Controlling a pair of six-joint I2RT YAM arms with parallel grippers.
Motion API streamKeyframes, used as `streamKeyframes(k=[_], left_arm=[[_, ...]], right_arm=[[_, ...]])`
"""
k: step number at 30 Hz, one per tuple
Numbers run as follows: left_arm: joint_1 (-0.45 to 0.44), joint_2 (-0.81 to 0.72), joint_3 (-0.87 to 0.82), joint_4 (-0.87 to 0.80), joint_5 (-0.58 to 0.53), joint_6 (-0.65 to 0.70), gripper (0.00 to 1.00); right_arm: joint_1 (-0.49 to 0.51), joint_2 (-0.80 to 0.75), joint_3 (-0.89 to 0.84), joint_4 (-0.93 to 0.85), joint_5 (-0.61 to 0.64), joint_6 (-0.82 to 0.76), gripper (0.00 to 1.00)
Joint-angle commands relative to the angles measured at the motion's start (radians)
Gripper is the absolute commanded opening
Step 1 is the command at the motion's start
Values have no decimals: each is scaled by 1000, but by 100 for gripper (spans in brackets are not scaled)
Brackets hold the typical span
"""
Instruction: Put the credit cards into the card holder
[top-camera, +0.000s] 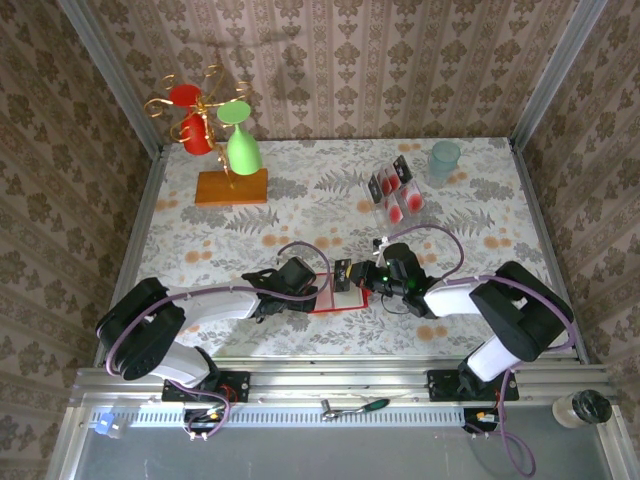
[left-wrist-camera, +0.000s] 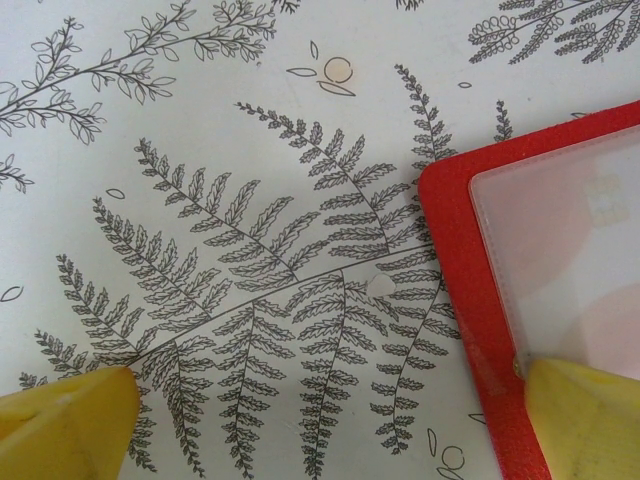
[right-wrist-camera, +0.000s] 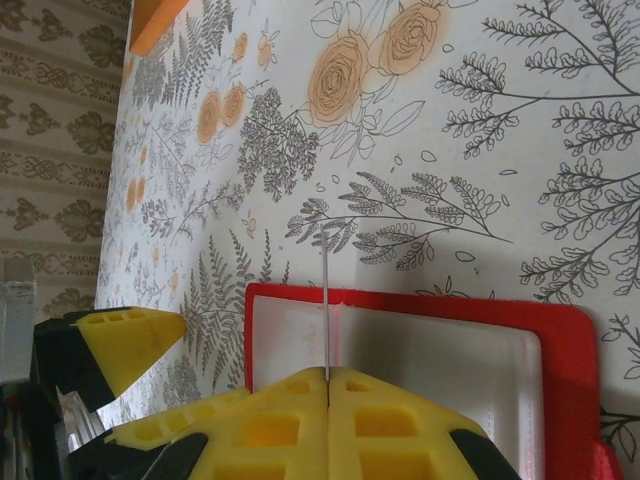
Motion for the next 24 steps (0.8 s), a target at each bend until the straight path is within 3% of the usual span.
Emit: streamKeyframes(k=[1,24], left_arm=[[4,16,-19,-19,-17,-11,100],[2,26,-25,-10,-11,-13,100]], right_arm=[[11,25,-18,65,-13,15,0],[18,126,-57,211,-48,63,0]])
